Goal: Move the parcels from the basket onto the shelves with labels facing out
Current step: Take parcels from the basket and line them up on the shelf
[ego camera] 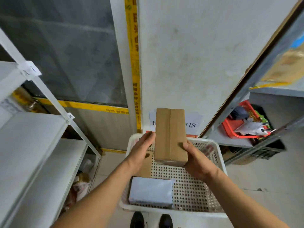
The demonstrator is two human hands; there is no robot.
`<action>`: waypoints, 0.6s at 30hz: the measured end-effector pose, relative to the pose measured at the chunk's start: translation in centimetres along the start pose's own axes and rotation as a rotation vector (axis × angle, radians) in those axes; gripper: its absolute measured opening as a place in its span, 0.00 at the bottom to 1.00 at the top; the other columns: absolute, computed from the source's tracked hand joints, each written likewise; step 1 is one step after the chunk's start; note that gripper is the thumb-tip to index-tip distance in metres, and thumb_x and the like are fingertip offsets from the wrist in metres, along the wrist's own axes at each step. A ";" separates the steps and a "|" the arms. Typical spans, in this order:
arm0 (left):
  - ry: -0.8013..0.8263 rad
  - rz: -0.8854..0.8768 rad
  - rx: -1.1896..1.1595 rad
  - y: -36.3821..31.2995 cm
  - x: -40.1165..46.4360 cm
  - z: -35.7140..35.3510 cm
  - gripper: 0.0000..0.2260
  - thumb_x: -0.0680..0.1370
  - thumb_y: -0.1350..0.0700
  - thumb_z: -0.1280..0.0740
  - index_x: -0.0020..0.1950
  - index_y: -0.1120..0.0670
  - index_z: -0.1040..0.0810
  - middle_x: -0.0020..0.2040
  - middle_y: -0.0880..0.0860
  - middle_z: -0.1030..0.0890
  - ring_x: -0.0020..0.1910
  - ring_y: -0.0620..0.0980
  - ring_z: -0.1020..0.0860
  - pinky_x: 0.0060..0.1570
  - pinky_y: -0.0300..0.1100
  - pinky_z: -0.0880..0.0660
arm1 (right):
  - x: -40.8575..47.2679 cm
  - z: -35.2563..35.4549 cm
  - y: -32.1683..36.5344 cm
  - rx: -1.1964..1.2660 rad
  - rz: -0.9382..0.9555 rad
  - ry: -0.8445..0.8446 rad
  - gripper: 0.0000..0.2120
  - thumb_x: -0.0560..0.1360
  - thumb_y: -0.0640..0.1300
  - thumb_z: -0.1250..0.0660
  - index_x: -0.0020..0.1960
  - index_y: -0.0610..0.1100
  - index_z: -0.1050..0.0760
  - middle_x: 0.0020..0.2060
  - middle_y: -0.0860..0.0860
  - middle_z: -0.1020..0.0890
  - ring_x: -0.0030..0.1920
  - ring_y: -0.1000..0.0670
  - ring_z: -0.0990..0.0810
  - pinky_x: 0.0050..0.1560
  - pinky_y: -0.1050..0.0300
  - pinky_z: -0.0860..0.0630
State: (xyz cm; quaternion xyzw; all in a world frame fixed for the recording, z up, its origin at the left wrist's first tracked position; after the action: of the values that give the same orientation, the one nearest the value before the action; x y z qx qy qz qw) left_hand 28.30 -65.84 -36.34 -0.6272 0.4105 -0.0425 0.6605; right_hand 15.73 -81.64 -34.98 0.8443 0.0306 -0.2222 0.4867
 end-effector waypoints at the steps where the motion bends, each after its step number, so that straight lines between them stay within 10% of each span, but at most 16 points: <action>1: 0.050 0.036 -0.065 0.2 0.0 -0.3 0.36 0.69 0.25 0.26 0.73 0.38 0.24 0.74 0.47 0.24 0.71 0.52 0.23 0.74 0.63 0.30 | -0.2 -0.3 0.1 0.006 -0.011 0.050 0.42 0.75 0.59 0.24 0.82 0.45 0.36 0.77 0.36 0.30 0.77 0.32 0.32 0.76 0.25 0.37; 8: 0.090 -0.028 -0.139 -0.3 -1.2 -1.2 0.30 0.70 0.36 0.22 0.70 0.42 0.25 0.59 0.49 0.15 0.59 0.52 0.17 0.47 0.50 0.18 | -0.8 -0.2 -0.2 0.052 -0.019 0.142 0.33 0.80 0.54 0.29 0.80 0.41 0.32 0.76 0.33 0.29 0.73 0.35 0.26 0.72 0.37 0.28; 13: -0.089 -0.182 0.105 -1.0 -1.4 0.8 0.32 0.70 0.43 0.18 0.66 0.37 0.33 0.60 0.37 0.21 0.58 0.40 0.20 0.61 0.43 0.22 | -1.2 1.1 1.2 -0.282 0.093 -0.088 0.22 0.87 0.39 0.40 0.77 0.56 0.30 0.67 0.52 0.17 0.66 0.47 0.17 0.61 0.49 0.18; 18: -0.227 -0.320 0.363 -2.2 -2.6 0.2 0.47 0.70 0.42 0.18 0.82 0.42 0.41 0.68 0.40 0.28 0.63 0.40 0.24 0.57 0.34 0.27 | -1.1 -0.2 1.8 -0.412 0.063 -0.041 0.30 0.79 0.58 0.26 0.78 0.57 0.33 0.68 0.50 0.18 0.65 0.44 0.16 0.62 0.42 0.17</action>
State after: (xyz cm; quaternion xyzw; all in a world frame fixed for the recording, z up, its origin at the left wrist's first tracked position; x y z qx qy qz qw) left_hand 27.75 -64.68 -33.20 -0.5562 0.2152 -0.1488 0.7888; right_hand 15.32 -82.22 -32.93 0.7226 0.0388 -0.2131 0.6565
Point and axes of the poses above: each hand's wrist, its own x-axis towards the middle knuckle, its own z-axis out of the back of the hand, y = z × x, the point moved 7 cm from there along x, towards the middle knuckle
